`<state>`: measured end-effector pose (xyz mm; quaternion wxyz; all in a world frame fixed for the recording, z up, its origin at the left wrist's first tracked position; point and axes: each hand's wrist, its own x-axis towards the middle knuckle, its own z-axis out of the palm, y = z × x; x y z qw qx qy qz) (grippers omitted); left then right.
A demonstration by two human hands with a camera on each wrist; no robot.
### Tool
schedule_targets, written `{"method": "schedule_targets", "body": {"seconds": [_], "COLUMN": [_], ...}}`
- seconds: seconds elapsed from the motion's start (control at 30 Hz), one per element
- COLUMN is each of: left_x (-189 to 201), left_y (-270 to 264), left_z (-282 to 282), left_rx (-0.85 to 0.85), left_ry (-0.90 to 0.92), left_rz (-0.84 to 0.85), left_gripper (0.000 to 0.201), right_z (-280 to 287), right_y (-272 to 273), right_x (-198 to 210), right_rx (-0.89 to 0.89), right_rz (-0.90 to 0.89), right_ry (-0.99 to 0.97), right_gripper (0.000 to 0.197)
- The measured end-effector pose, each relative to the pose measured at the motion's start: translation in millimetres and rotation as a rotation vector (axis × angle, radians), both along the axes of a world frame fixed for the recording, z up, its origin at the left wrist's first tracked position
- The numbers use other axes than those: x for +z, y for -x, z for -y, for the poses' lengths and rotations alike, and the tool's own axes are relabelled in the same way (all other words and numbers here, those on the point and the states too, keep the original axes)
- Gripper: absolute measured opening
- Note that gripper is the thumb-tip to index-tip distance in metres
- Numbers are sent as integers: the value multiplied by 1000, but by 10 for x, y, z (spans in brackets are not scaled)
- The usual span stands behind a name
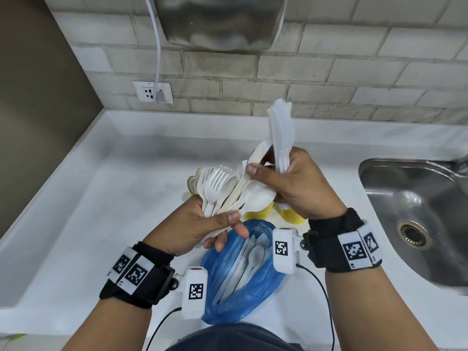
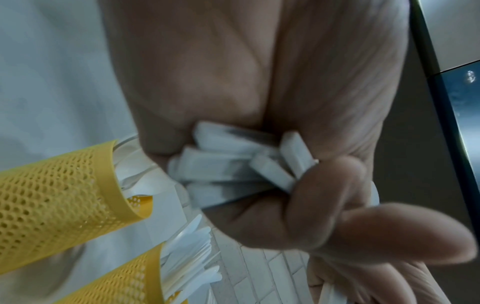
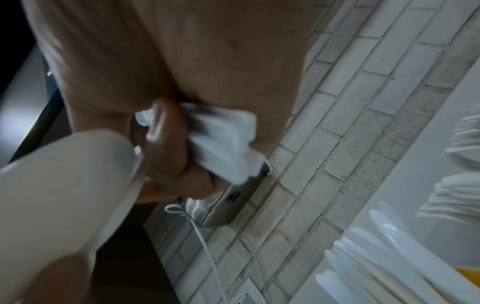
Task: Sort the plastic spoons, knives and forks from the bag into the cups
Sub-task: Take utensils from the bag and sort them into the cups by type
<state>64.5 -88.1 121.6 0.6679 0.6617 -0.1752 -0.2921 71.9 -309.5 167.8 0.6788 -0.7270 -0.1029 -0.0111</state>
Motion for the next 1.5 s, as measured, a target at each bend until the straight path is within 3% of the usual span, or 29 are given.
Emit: {"method": "schedule_targets", "body": {"seconds": [0.07,0.13,0.37,0.6,0.8,0.9,0.97,1.17,1.33,1.5], "left_x": [3,-3,-9,-8,-78,-85,-96,-56,-42,47], "left_y": [1,0,-7,-12,-47,-43,-39,-22,-49,-46], "left_z": [5,-3,-28,-24,-31,-6,28,173,291,342], "left_rx": [-4,1,16,20,32,31,59,190,397,383], "left_ry": [4,-2,-18,3,7,43,44,32,120,291], "left_rz": [-5,-4,21,40,88,98,94,39,-117,-261], "left_gripper": [29,30,32,16,20,19,18,29,36,31], "right_z": [-24,-47,-46,88,201,229,211,-151,-457,-739], "right_y": [-5,-14,-77,-177,-219,-250,-235,-40,105,148], "right_x": [-43,-61,-16,-2,-70,-77,-35,106,56,-166], "right_rx": [43,11,-124,-284,-376,-522,-610,-596,-386,-331], "right_rz": [-3,4,-11,-51,-77,-29,-8,129,198,205], "right_ry": [49,41,-230,-637,-1102,-1233,-1188,-771,-503,-198], "right_gripper": [34,33,27,20,19,10,5,46,40,44]}}
